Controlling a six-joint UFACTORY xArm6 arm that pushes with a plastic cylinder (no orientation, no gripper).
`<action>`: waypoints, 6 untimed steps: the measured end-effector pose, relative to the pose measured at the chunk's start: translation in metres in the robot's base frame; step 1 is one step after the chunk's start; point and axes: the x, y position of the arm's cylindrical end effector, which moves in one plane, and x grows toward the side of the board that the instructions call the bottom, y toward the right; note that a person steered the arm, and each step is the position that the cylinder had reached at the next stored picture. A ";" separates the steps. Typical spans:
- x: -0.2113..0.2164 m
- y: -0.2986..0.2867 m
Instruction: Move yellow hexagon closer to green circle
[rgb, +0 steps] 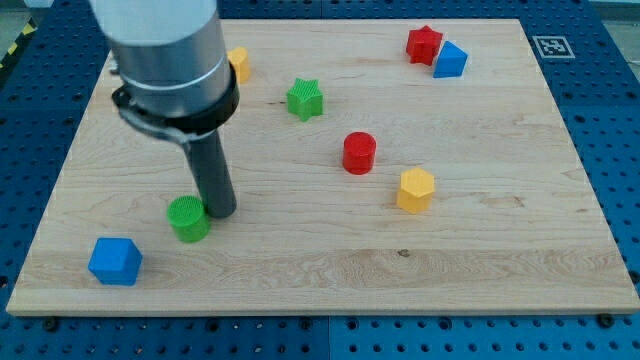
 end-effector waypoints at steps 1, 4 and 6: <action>0.018 -0.010; 0.022 0.108; 0.030 0.286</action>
